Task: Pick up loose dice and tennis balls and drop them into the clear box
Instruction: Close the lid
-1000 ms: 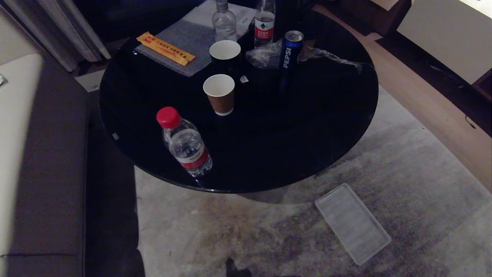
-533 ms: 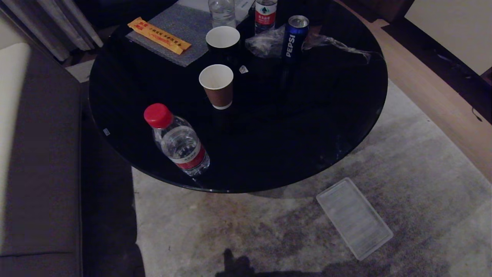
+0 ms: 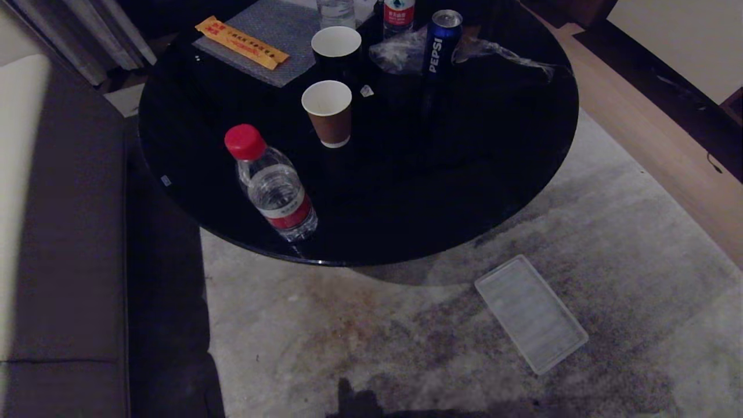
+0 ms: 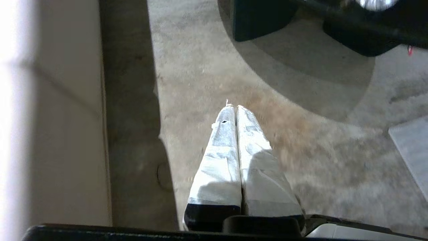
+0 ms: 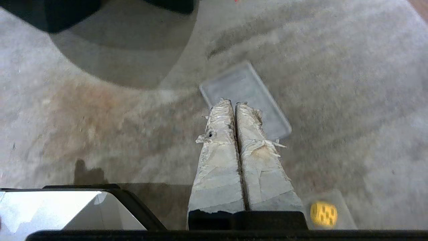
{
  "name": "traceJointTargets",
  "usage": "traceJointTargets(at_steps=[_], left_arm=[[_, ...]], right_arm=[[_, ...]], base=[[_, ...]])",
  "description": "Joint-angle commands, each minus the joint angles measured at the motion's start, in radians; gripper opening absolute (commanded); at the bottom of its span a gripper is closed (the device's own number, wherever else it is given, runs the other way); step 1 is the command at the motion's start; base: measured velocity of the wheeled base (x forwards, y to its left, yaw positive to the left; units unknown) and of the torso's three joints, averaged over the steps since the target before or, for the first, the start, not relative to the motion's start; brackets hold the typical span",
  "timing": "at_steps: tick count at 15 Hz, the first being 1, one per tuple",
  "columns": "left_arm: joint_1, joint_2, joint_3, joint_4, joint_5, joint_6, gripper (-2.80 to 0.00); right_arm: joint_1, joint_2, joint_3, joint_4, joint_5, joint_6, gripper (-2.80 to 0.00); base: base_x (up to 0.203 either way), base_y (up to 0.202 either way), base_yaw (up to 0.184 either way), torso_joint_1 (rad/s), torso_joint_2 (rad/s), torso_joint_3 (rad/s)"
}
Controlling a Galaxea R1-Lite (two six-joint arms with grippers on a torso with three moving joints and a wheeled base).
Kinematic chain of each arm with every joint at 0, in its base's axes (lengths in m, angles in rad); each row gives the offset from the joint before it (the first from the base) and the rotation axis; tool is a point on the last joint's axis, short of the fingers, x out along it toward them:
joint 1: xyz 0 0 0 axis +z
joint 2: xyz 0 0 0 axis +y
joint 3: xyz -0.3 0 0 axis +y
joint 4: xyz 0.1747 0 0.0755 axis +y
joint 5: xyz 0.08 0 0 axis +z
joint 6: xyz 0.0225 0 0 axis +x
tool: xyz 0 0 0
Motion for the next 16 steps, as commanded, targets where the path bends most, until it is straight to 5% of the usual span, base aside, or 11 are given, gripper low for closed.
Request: traceJointTargets(at_steps=[1, 16], left_arm=[[0.0, 0.0, 0.0, -0.001, 0.001, -0.001, -2.8], [0.0, 0.001, 0.0, 0.001, 0.001, -0.001, -2.8]], right_arm=[[0.0, 0.001, 0.0, 0.0, 0.0, 0.0, -2.8], [0.0, 0.003, -0.005, 0.018, 0.0, -0.006, -2.8]], base=[[-0.183, 0.0, 0.0, 0.007, 0.0, -0.002], [-0.02, 0.0, 0.0, 0.001, 0.0, -0.001]])
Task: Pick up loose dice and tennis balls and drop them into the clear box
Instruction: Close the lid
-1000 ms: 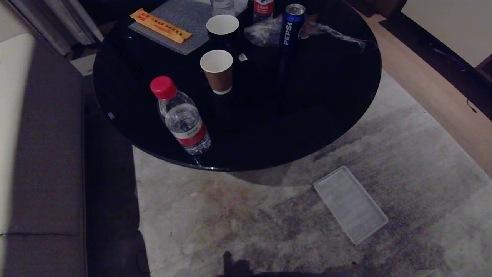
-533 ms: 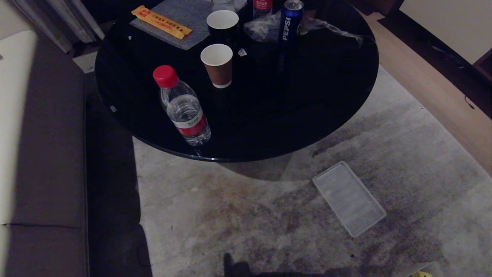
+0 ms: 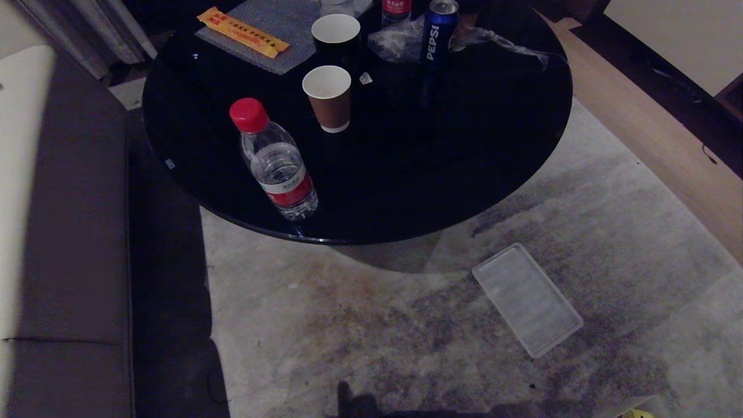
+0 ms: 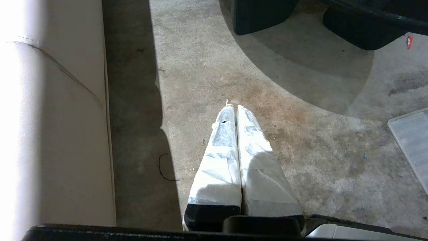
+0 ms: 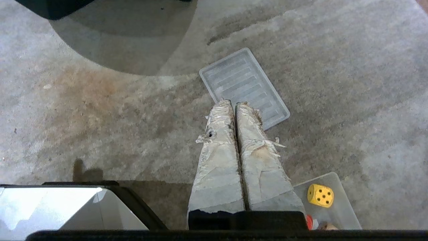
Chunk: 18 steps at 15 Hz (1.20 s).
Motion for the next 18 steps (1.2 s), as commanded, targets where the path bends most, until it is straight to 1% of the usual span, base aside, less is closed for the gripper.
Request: traceJointTargets(at_steps=[1, 18], left_arm=[[0.0, 0.0, 0.0, 0.0, 0.001, -0.001, -2.8], [0.0, 0.0, 0.0, 0.001, 0.002, -0.001, -2.8]], right_arm=[[0.0, 0.002, 0.0, -0.003, -0.002, 0.001, -2.8], [0.0, 0.001, 0.0, -0.005, -0.003, 0.0, -2.8]], base=[[0.0, 0.0, 0.0, 0.007, 0.0, -0.112], [0.0, 0.0, 0.0, 0.003, 0.0, -0.195]])
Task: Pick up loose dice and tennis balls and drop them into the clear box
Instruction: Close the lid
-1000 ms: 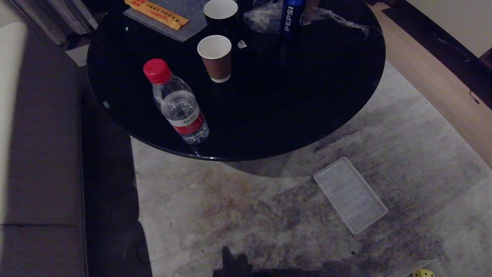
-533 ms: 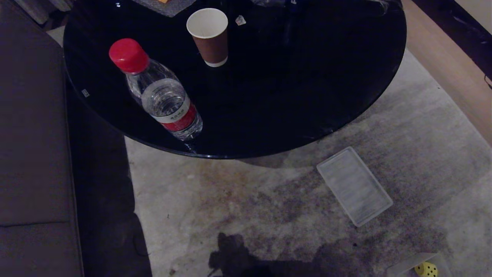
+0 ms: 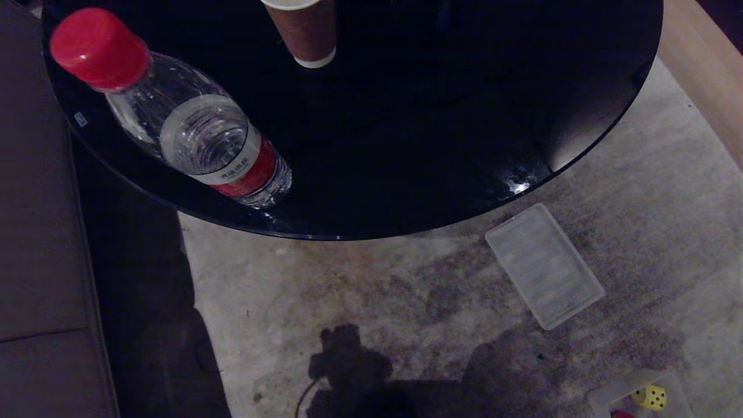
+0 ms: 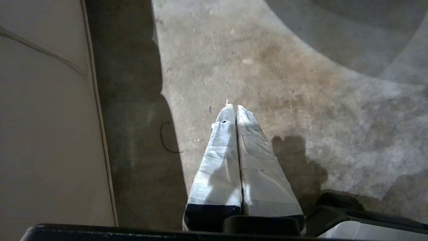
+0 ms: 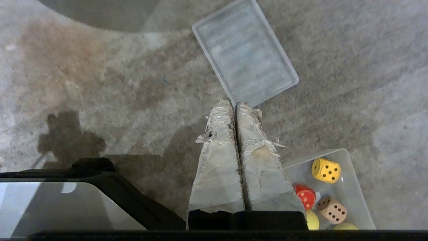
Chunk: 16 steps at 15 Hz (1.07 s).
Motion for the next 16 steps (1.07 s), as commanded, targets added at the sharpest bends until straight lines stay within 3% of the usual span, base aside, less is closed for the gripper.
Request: traceJointTargets(at_steps=[1, 5, 8, 13, 16], left_arm=[[0.0, 0.001, 0.0, 0.0, 0.001, -0.001, -2.8], [0.0, 0.001, 0.0, 0.0, 0.001, -0.001, -2.8], [0.0, 0.0, 0.0, 0.0, 0.001, -0.001, -2.8], [0.0, 0.0, 0.0, 0.0, 0.001, -0.001, -2.8], [0.0, 0.001, 0.0, 0.0, 0.001, -0.001, -2.8]], right_arm=[[0.0, 0.0, 0.0, 0.0, 0.001, 0.0, -2.8], [-0.008, 0.001, -0.012, 0.011, -0.012, 0.003, -2.8], [-0.009, 0.102, -0.16, 0.087, -0.02, 0.021, -2.8], [-0.007, 0.63, -0.407, 0.153, -0.011, 0.124, -2.8], [-0.007, 0.983, -0.455, 0.033, -0.013, 0.168, -2.8]], base=[[0.0, 0.0, 0.0, 0.0, 0.0, -0.193], [0.0, 0.0, 0.0, 0.002, 0.0, -0.094], [0.0, 0.0, 0.0, 0.0, 0.0, 0.0], [0.0, 0.0, 0.0, 0.0, 0.0, 0.0], [0.0, 0.0, 0.0, 0.0, 0.0, 0.0]])
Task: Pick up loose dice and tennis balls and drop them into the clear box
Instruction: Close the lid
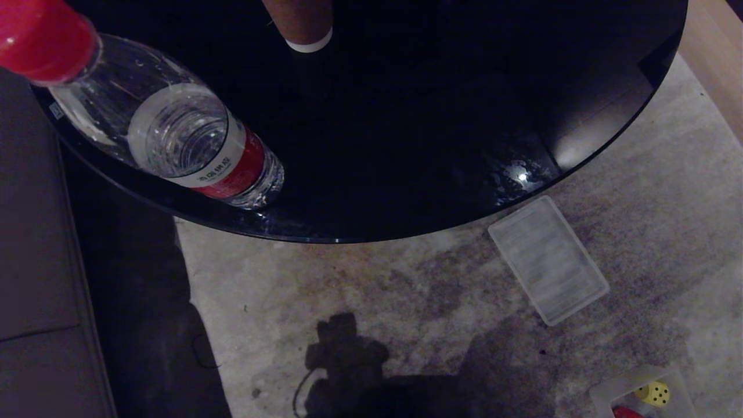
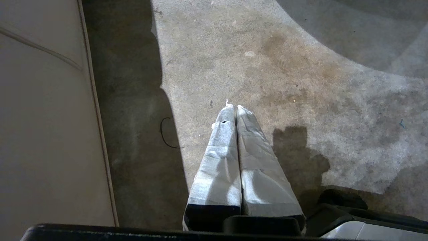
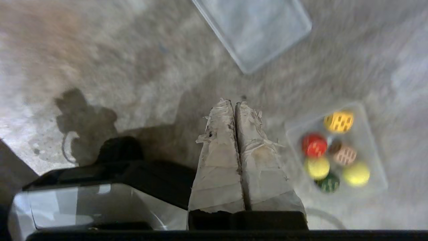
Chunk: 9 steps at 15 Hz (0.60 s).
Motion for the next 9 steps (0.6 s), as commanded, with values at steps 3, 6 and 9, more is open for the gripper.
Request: traceJointTargets(at_steps=[3, 6, 9], left_arm=[[0.0, 0.0, 0.0, -0.001, 0.002, -0.001, -2.8], [0.0, 0.0, 0.0, 0.0, 0.002, -0.001, -2.8], [0.0, 0.001, 0.0, 0.0, 0.001, -0.001, -2.8]], right_arm=[[-0.016, 0.621, -0.049, -0.278, -0.041, 0.028, -2.8], [-0.064, 0.893, -0.082, -0.503, -0.078, 0.04, -2.8], [-0.128, 1.064, -0.135, -0.591, -0.09, 0.053, -2.8]], base=[[0.0, 0.0, 0.0, 0.0, 0.0, 0.0], [0.0, 0.0, 0.0, 0.0, 0.0, 0.0], [0.0, 0.0, 0.0, 0.0, 0.0, 0.0]])
